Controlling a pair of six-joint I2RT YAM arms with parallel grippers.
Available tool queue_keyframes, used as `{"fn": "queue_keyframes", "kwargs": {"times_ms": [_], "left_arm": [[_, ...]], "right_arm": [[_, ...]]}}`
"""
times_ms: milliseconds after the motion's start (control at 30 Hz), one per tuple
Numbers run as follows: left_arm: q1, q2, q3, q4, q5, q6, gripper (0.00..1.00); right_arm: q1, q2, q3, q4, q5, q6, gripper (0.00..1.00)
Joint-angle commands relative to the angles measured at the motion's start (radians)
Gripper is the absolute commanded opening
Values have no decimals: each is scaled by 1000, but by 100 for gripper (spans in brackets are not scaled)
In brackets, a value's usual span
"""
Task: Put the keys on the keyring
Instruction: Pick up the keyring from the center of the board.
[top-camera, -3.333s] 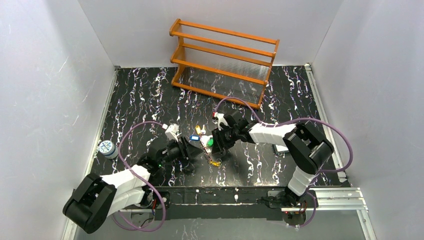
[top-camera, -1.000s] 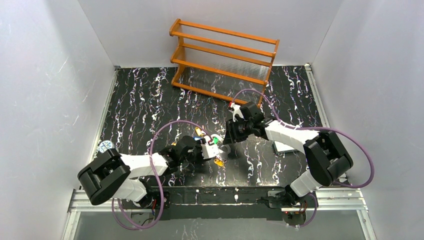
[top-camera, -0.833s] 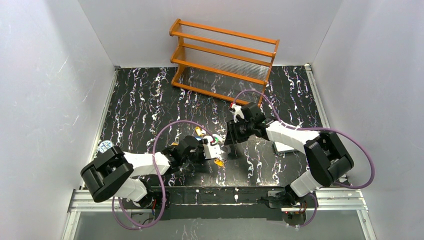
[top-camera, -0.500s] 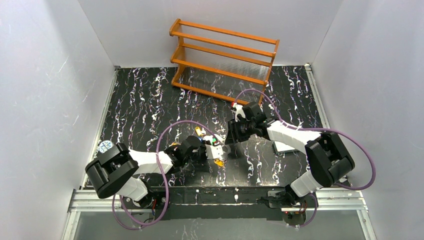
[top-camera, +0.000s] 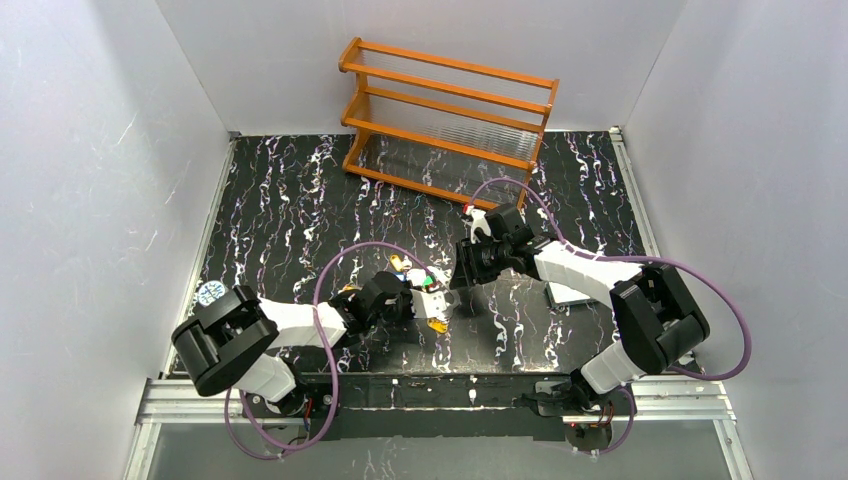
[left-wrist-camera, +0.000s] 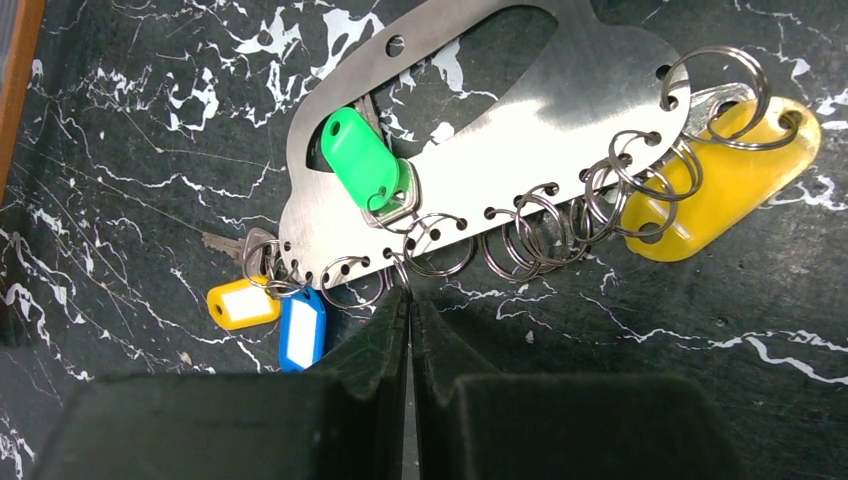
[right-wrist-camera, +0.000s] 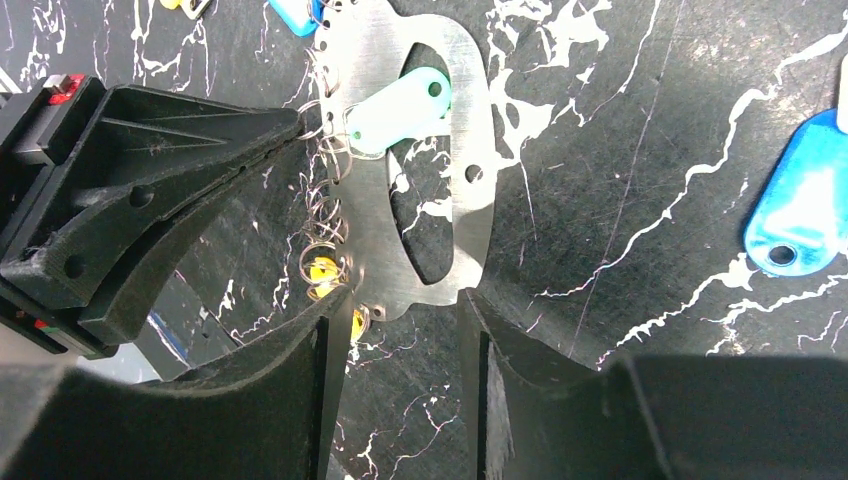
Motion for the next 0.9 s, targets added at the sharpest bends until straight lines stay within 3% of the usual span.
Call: {"fn": "queue_keyframes", "kwargs": {"times_ms": [0,433,600,867], "left_arm": [[-5,-58,14,6,-5,-13,0],[-5,-177,22,-42,0,-185,0],[-5,-205,32,-68,-20,-322,0],[-5,-288,46,-105,40,-443,0]], "right_arm": [[-6,-32,-1,5,-21,-12,52],[-6,-52,-3,17,-49,-24,61],[-7,-68,-15,38,-93,-41,66],[-6,-217,-67,152,-126,-85,84]]}}
